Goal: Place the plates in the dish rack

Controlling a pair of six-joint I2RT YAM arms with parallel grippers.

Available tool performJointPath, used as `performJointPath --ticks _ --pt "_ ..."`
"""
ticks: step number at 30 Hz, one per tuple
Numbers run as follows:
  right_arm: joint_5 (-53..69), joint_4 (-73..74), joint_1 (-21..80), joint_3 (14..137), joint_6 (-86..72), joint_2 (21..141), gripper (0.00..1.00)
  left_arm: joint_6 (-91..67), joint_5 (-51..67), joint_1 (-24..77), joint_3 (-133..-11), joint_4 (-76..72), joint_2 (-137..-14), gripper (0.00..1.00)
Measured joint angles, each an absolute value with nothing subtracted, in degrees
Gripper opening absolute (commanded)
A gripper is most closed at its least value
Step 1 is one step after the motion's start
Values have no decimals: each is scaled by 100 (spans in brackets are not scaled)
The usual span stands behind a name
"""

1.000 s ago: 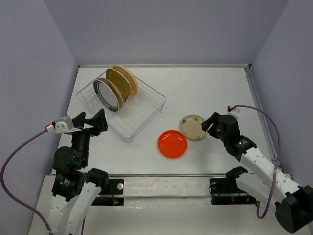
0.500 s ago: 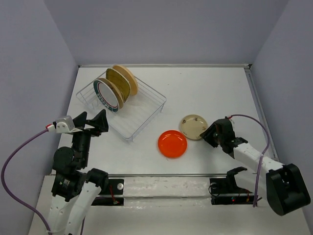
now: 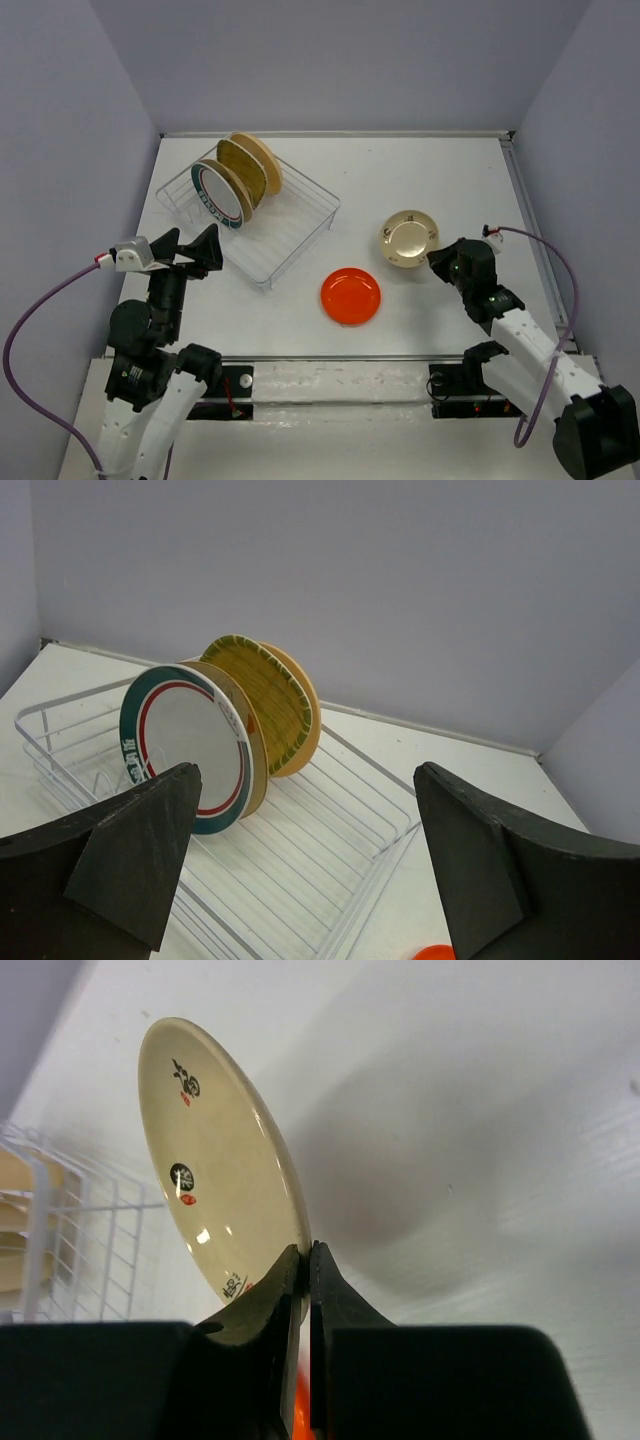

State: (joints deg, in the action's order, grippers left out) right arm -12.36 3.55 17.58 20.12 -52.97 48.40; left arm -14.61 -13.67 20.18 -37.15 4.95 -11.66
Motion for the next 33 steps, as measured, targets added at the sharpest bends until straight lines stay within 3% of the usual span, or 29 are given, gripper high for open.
performJointPath --ticks 5,10,12,17,33 --pt "-1660 770 1953 3273 -4558 4298 7 -1461 -1352 2012 -3715 495 -1170 99" --pt "-2578 572 3708 5026 -3708 5343 7 -1463 -1354 1894 -3715 495 -1194 99" --pt "-2853 449 4770 5924 -3295 6331 7 -1466 -1374 1833 -3715 495 -1201 99" --pt "-3240 274 5854 7804 -2471 8495 7 -1463 -1566 1754 -3715 499 -1203 99" --pt "-4471 847 6648 12748 -558 13286 7 -1463 -2038 1752 -3715 497 -965 99"
